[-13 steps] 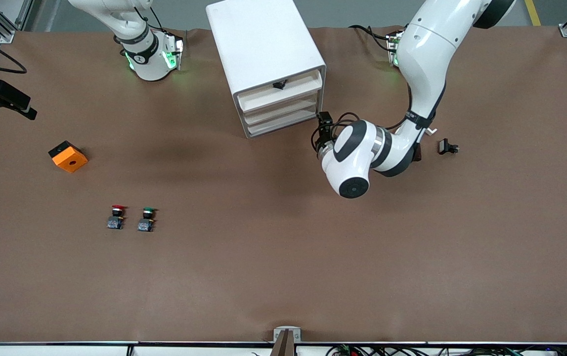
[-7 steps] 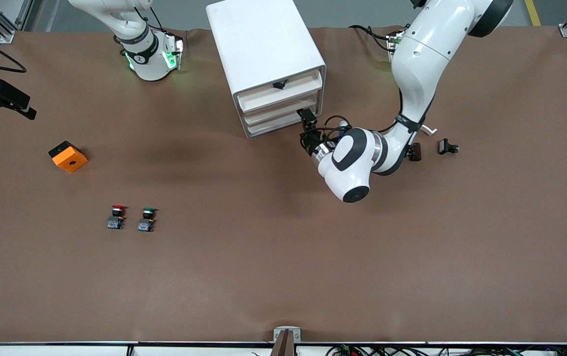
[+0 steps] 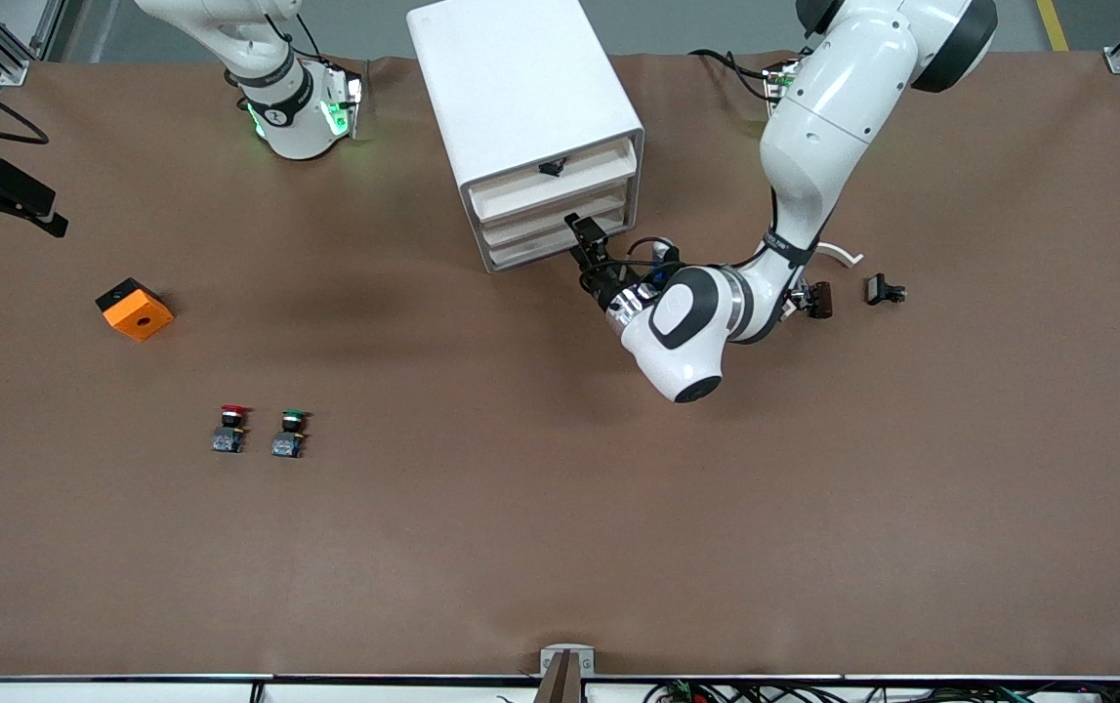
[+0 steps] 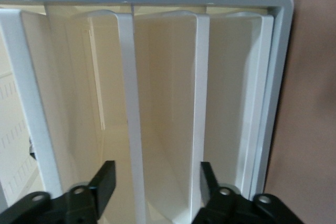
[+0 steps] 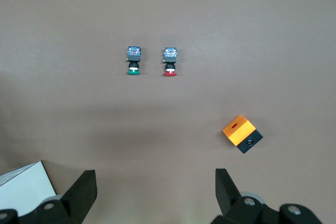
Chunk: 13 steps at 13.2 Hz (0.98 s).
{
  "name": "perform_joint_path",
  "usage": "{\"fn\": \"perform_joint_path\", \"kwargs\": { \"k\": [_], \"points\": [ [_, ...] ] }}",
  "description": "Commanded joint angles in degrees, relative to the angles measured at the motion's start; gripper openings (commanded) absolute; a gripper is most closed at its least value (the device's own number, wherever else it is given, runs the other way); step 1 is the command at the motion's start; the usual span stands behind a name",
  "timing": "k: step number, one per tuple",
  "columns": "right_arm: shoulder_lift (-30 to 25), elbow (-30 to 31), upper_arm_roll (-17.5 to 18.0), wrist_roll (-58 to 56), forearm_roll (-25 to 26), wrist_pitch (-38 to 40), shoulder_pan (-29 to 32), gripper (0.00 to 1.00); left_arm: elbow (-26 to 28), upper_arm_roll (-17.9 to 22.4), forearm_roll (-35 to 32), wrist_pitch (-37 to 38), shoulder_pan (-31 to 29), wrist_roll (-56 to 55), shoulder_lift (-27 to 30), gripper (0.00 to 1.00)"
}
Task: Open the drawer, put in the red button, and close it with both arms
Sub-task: 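Grasp the top drawer handle with the left gripper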
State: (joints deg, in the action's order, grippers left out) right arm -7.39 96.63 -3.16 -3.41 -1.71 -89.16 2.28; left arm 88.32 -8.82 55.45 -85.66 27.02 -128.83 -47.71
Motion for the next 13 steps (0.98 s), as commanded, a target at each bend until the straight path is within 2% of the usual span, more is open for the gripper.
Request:
{"fn": "perform_joint_path", "kwargs": {
  "k": [1,3,7,9,10,13],
  "points": [
    [-0.08,-0.04,0.52,-0.89,0.31,-0.05,1.32,1.0,-1.3,-0.41,2.98,3.81,0.14,2.79,-0.98,0.63],
    [-0.08,0.13,0.43,-1.07,0.13,-0.05,1.41,1.0,-1.3,-0.41,3.87,6.37,0.05,4.11,-1.16,0.63],
    [-0.08,0.13,0.43,-1.16,0.04,-0.14,1.76,1.0,-1.13,-0.41,6.07,6.38,0.84,7.98,-1.68,0.62],
    [0.01,0.13,0.43,-1.33,-0.04,-0.23,1.93,1.0,-1.22,-0.41,6.07,6.38,1.28,7.9,-2.56,0.61],
    [0.01,0.22,0.43,-1.42,-0.05,-0.23,2.2,1.0,-1.22,-0.41,6.33,6.38,1.72,7.72,-3.26,0.56],
    [0.1,0.31,0.43,-1.51,-0.13,-0.23,2.46,1.0,-1.22,-0.41,6.34,6.38,3.39,5.8,-3.88,0.56]
  ]
}}
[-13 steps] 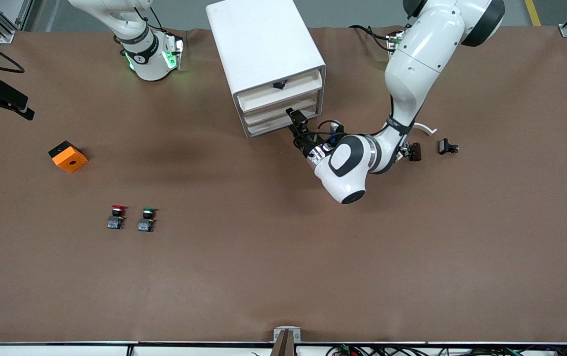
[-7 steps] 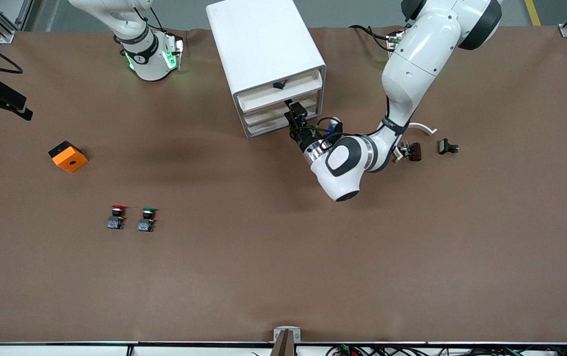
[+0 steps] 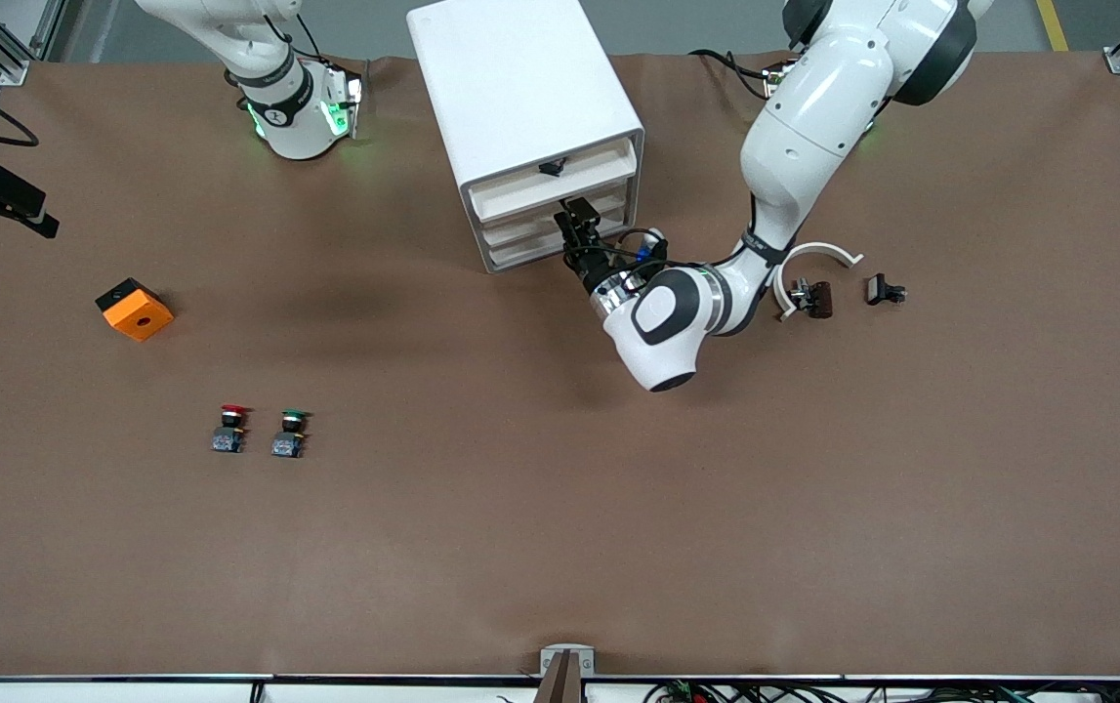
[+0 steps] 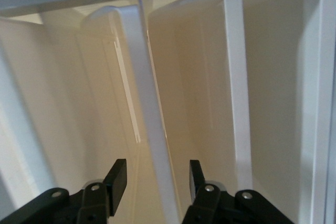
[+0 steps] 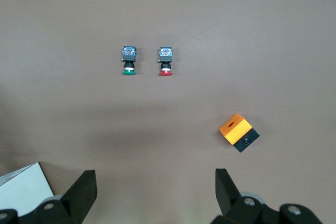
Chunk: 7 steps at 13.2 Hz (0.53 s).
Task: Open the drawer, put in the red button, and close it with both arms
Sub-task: 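Grasp the top drawer handle with the left gripper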
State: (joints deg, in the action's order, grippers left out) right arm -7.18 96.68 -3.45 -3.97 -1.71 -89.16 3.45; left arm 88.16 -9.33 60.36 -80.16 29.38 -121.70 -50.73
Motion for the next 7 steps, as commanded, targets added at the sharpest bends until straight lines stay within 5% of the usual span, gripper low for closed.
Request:
{"fn": "perform_joint_path", "kwargs": {
  "k": [1,3,7],
  "points": [
    [-0.11,0.27,0.81,-0.95,-0.13,-0.23,1.3,1.0,-1.06,0.1,1.43,0.89,1.64,-2.39,-0.86,0.56],
    [-0.11,0.27,0.73,-1.04,-0.13,-0.23,1.3,1.0,-1.06,0.19,1.34,0.89,2.87,-5.12,-0.86,0.52],
    [-0.03,0.35,0.73,-1.04,-0.13,-0.23,1.38,1.0,-1.15,0.28,0.64,0.8,3.05,-6.71,-1.12,0.25]
  ]
}}
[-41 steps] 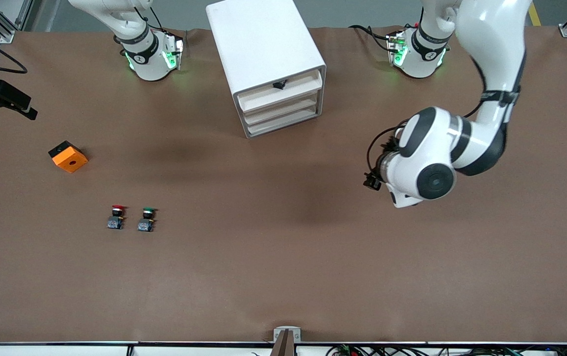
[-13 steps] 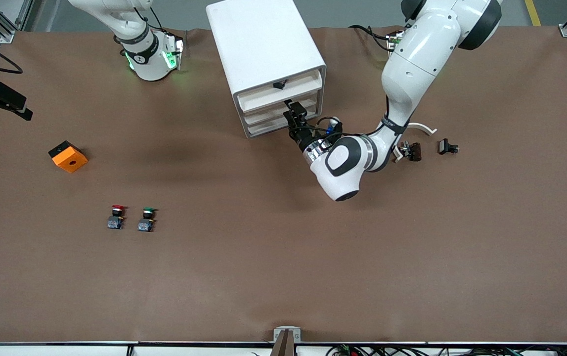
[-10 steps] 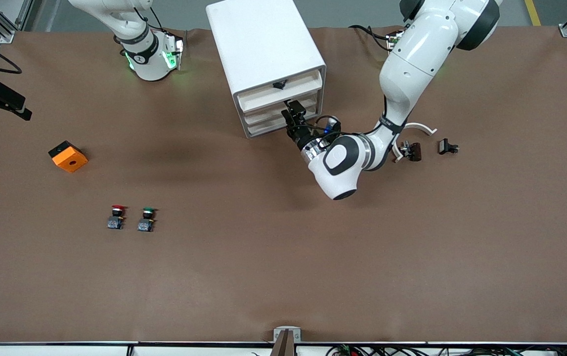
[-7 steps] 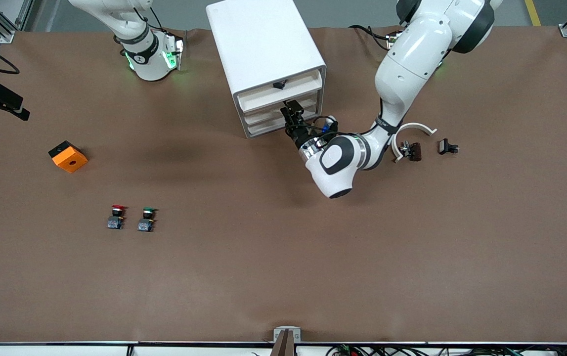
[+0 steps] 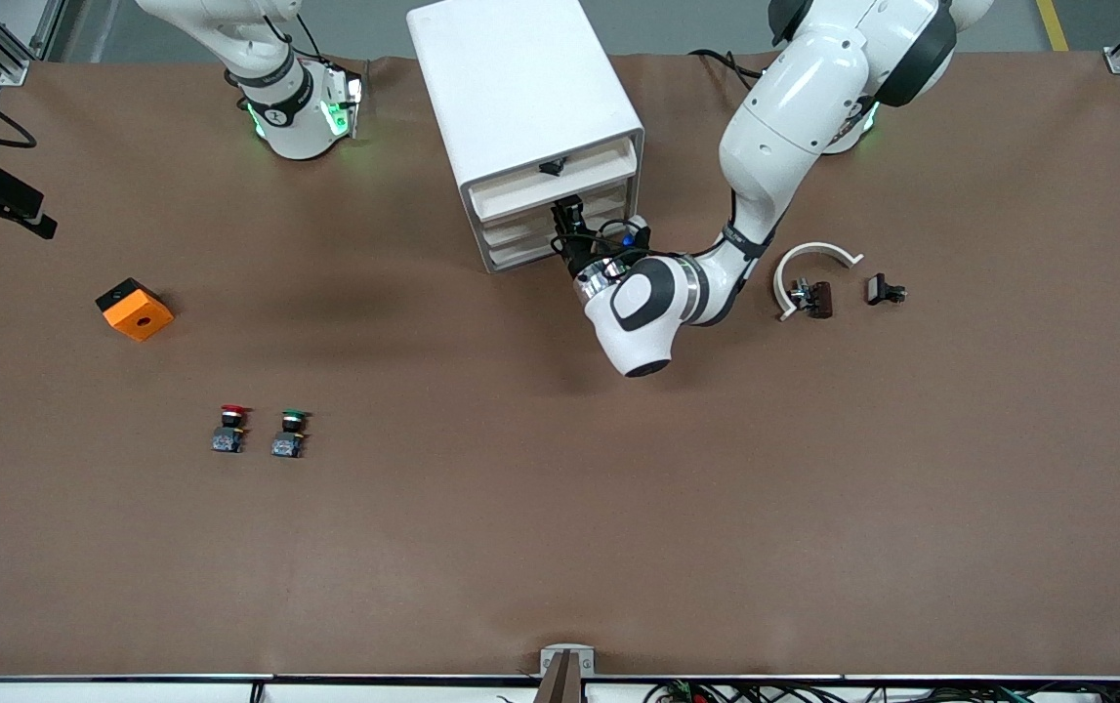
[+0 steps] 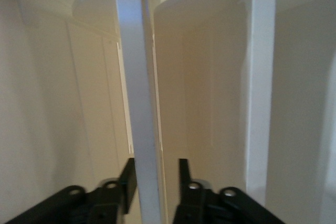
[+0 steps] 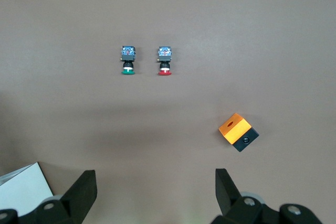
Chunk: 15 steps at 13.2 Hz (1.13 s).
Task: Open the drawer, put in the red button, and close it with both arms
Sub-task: 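Grasp the top drawer handle with the left gripper, then pull the drawer open with the left gripper while the right gripper reaches buttons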
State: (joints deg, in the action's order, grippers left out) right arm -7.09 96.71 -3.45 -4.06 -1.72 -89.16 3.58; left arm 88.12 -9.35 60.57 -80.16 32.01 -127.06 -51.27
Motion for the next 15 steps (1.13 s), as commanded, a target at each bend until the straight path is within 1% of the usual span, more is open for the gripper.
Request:
{"fn": "perform_joint_path", "kwargs": {
  "k": [1,3,6,7,8,10,11,15],
  "points": [
    [0.06,0.32,0.72,-0.95,-0.13,-0.23,1.26,1.0,-1.02,0.47,0.34,0.71,0.34,-1.35,-0.58,0.17],
    [0.06,0.23,0.72,-0.95,-0.13,-0.23,1.26,1.0,-1.02,0.91,-0.71,0.71,0.25,-1.35,-0.58,0.09],
    [0.23,0.15,0.72,-3.22,-0.13,-0.23,1.35,1.0,-1.11,1.17,-3.35,0.45,-0.37,-1.35,-0.58,0.0],
    [0.41,0.15,0.72,-3.5,-0.13,-0.23,1.43,1.0,-1.28,1.7,-3.44,0.27,-0.37,-1.35,-0.58,0.0],
    [0.5,-0.03,0.72,-3.5,-0.13,-0.32,1.96,1.0,-1.89,3.18,-3.36,0.27,-0.37,-1.26,-0.5,0.0],
    [0.5,-0.12,0.72,-3.41,-0.13,-0.32,2.05,1.0,-2.6,4.16,-3.53,0.27,-0.63,-1.17,-0.32,0.0],
    [0.59,-0.03,0.72,-3.41,-0.04,-0.23,2.05,1.0,-3.13,5.82,-3.53,0.27,-0.55,-1.34,0.03,0.0],
    [1.29,0.14,0.81,-2.89,-0.13,-0.84,1.79,1.0,-5.94,10.04,-3.36,0.18,-0.54,-1.26,-0.49,0.0]
  ]
}}
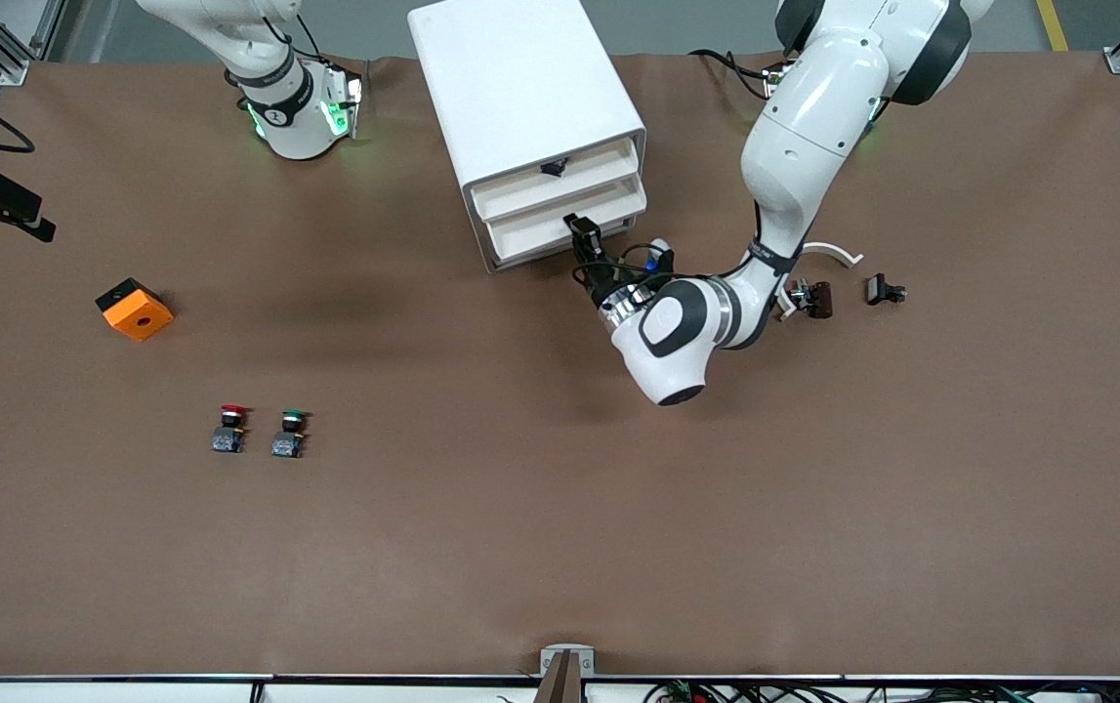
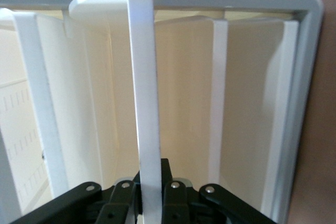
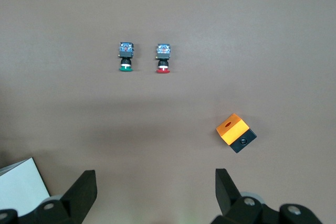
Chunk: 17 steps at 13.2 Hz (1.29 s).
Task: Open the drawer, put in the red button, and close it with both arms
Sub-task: 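Pull the drawer open with the left gripper while the right gripper reaches buttons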
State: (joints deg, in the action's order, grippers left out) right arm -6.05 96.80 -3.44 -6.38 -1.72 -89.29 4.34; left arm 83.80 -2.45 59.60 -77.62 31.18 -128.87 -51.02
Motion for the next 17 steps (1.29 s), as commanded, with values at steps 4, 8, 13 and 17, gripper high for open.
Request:
{"fn": "perform_joint_path", "kwargs": {
  "k": [4,8,13,17],
  "points": [
    [2.26,10.3,0.81,0.49,-0.13,-15.26,0.76,1.0,-3.55,6.58,-2.29,-3.59,0.2,0.55,-0.66,0.0],
    [7.53,19.81,0.81,0.75,-0.13,-31.44,1.11,1.0,-4.96,10.27,-2.21,-4.56,-0.76,1.08,-0.75,0.14],
    [17.37,25.01,0.81,0.93,-0.13,-47.19,1.02,1.0,-7.24,10.45,-2.47,-4.47,-2.35,1.34,-0.66,0.52],
    [25.19,24.49,0.98,2.15,-0.13,-55.71,0.5,1.0,-9.61,10.54,-2.56,-4.04,-3.58,1.69,-0.31,1.0]
  ]
}}
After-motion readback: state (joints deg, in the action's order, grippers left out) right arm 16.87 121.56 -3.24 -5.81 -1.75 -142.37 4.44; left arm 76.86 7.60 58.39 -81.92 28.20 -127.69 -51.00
